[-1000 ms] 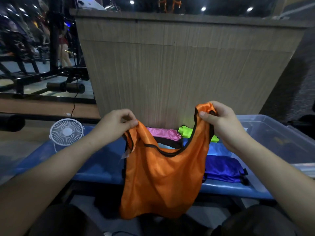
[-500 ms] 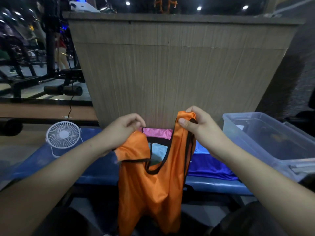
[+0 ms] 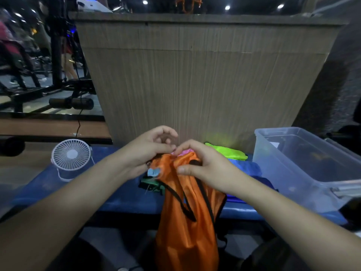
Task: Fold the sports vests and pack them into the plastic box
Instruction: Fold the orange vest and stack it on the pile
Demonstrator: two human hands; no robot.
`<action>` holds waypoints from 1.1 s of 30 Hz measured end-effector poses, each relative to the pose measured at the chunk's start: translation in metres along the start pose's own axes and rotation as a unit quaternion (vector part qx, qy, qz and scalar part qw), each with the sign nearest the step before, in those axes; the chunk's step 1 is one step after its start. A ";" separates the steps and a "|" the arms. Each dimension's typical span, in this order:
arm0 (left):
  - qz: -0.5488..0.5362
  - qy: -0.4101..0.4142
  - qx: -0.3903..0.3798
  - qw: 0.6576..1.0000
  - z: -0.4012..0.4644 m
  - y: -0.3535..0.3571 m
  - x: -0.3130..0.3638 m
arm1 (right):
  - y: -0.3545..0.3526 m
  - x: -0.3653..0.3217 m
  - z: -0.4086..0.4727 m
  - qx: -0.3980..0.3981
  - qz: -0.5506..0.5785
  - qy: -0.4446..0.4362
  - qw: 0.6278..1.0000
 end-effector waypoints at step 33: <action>0.412 0.259 0.186 0.854 0.003 -0.048 0.030 | -0.068 0.015 0.011 0.072 -0.069 0.130 0.987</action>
Point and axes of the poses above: each hand's wrist, its own z-axis towards the middle knuckle, its own y-axis out of the palm, x = y × z, the point moved 2 cm from there along z, towards the middle knuckle, and after that the axes turned 7 degrees about x, right-handed, at the moved point
